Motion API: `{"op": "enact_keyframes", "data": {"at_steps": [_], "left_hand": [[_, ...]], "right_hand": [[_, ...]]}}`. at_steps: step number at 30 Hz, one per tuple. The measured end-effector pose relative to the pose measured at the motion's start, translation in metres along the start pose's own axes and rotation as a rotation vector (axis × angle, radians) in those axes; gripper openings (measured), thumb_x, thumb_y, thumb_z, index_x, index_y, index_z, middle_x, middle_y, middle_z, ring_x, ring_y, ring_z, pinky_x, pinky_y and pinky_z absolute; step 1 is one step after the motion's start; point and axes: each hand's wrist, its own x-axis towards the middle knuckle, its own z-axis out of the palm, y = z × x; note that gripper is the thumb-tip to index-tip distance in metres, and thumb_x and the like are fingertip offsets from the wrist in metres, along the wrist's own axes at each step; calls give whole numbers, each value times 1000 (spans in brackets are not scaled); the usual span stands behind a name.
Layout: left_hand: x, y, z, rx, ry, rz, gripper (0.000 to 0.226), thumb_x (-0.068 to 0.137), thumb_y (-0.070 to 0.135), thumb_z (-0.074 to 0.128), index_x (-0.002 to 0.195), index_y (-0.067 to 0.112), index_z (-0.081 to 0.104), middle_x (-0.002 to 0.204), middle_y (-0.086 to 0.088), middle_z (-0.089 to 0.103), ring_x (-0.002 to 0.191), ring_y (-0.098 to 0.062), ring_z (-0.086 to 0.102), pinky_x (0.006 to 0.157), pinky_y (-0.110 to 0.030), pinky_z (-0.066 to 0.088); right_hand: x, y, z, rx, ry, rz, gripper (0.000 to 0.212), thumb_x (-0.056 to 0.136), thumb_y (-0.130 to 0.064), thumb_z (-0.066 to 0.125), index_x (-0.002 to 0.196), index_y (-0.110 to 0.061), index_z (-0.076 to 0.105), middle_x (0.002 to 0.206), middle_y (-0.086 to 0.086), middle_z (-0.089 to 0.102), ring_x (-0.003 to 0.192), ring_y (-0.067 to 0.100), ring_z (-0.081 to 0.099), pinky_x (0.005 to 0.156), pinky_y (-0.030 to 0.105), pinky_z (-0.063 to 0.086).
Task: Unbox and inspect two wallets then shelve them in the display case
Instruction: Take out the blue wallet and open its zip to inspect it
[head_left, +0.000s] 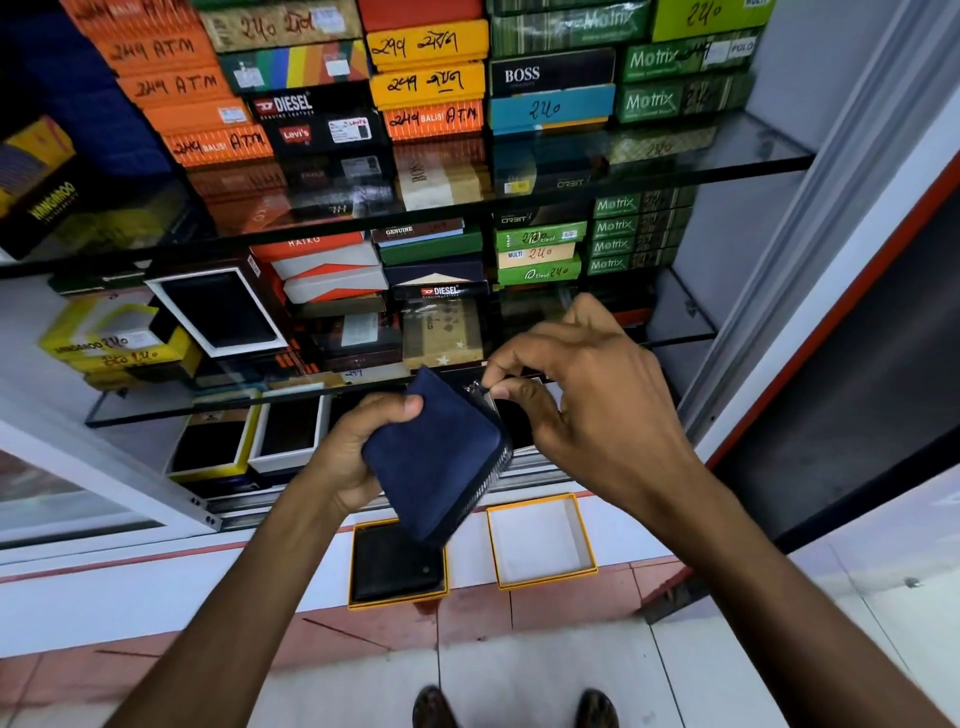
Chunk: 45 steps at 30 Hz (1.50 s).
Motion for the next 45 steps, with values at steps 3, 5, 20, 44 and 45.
{"op": "enact_keyframes", "data": {"at_steps": [3, 5, 20, 44, 45], "left_hand": [[3, -1, 2, -170, 117, 27, 55, 29, 34, 95, 76, 11, 79, 76, -6, 76, 65, -19, 72, 57, -27, 60], [3, 0, 7, -246, 175, 53, 40, 51, 31, 87, 84, 10, 77, 81, -7, 75, 65, -20, 72, 53, -29, 59], [16, -5, 52, -344, 436, -148, 17, 82, 24, 69, 89, 11, 62, 67, -7, 67, 55, -15, 60, 39, -19, 45], [23, 4, 54, -247, 303, -18, 30, 81, 7, 71, 109, 5, 61, 95, -18, 76, 82, -26, 76, 67, -43, 64], [20, 5, 53, -200, 290, 9, 28, 80, 9, 71, 107, 7, 63, 91, -15, 78, 80, -24, 76, 63, -39, 64]], "right_hand": [[-2, 0, -9, 1, 67, 14, 5, 86, -26, 68, 88, -30, 71, 82, -14, 69, 84, 9, 39, 56, 13, 28], [-3, 1, -11, 10, 87, 26, 7, 85, -24, 70, 89, -29, 72, 83, -15, 69, 84, 9, 40, 58, 9, 28], [-20, 30, 29, 71, 144, 237, 8, 85, -25, 71, 91, -29, 74, 88, -15, 73, 89, 11, 45, 64, 31, 49], [-33, 30, 38, 355, 69, 358, 43, 77, -43, 77, 110, -28, 54, 80, -21, 72, 88, 5, 64, 73, 31, 53], [-31, 35, 36, 450, 82, 421, 40, 77, -47, 76, 107, -29, 57, 78, -18, 73, 80, 4, 64, 72, 33, 54]]}}
